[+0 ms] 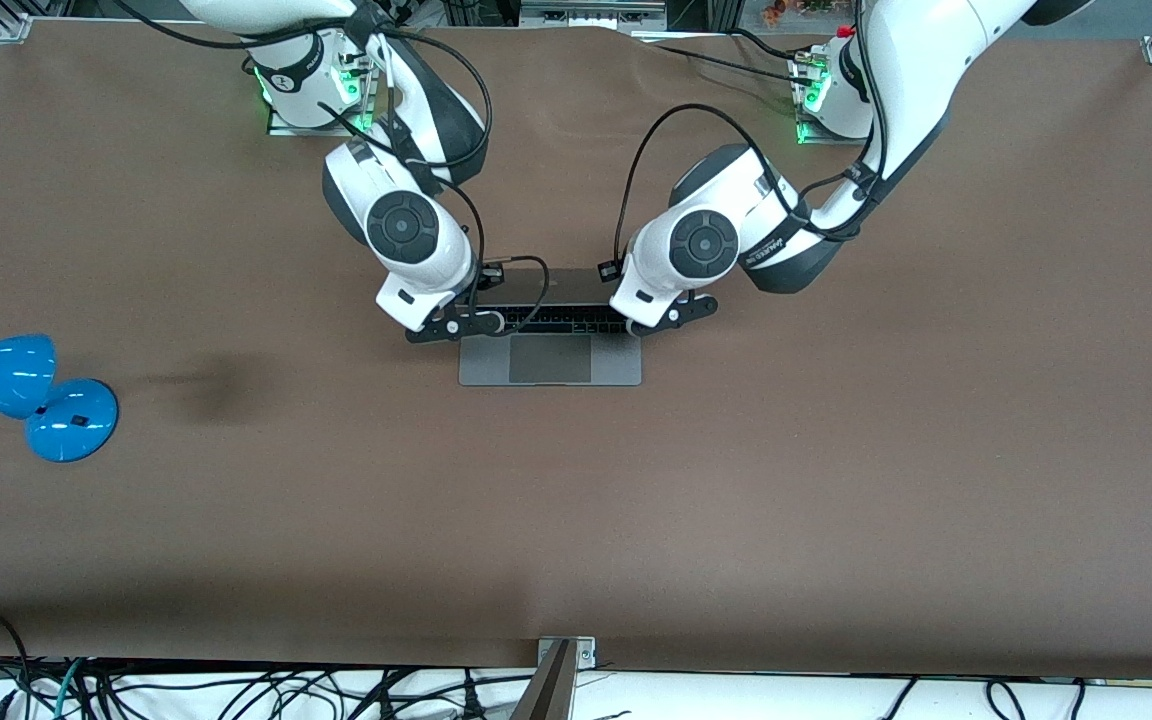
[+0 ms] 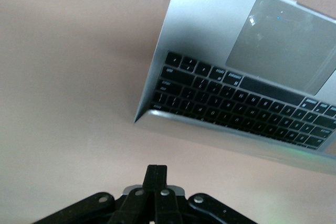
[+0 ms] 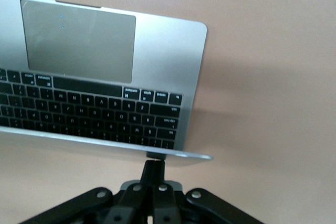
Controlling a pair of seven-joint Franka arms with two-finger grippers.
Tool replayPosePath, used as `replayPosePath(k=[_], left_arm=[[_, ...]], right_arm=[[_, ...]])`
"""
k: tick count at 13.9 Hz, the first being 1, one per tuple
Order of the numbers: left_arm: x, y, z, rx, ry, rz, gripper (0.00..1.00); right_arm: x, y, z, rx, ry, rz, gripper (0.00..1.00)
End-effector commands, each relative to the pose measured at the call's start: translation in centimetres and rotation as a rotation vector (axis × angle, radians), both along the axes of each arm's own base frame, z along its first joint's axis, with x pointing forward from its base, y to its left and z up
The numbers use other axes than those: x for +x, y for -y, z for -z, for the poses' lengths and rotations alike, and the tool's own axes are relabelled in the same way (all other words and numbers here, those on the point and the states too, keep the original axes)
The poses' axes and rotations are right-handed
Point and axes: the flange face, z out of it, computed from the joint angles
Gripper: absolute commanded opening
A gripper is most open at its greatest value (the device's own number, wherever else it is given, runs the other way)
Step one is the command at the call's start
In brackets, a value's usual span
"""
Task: Close laptop with both arms from behind
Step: 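Push the screen back with both grippers, folding it onto the keyboard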
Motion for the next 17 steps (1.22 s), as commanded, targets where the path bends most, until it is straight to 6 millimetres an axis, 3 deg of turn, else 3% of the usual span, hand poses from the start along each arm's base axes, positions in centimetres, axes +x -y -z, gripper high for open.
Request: replayPosePath(k=[1,4,7,11,17], left_arm=[[1.9,0.4,1.3,-0.007,0.029,-0.015,0.00],[2.3,0.4,3.7,0.026,0.055,-0.025,0.00],[3.1,1.8,6.3,0.065,0.081,-0.025,0.00],[3.9,2.1,7.8,0.057,0.085,-0.032,0.00],[4.3,1.6,11.1,0.070,0.107,-0.033,0.00]], right_arm=[[2.0,0.0,1.8,-0.004,0.024,-0.008,0.00],[2.6,0.3,4.3,0.003,0.026,0.002,0.00],[3.7,0.0,6.1,0.003,0.038,-0.001,0.00],[4.8,0.8,8.9,-0.011,0.014,0.018,0.00],[5.5,1.0,11.5,0.009,0.037,0.036,0.00]])
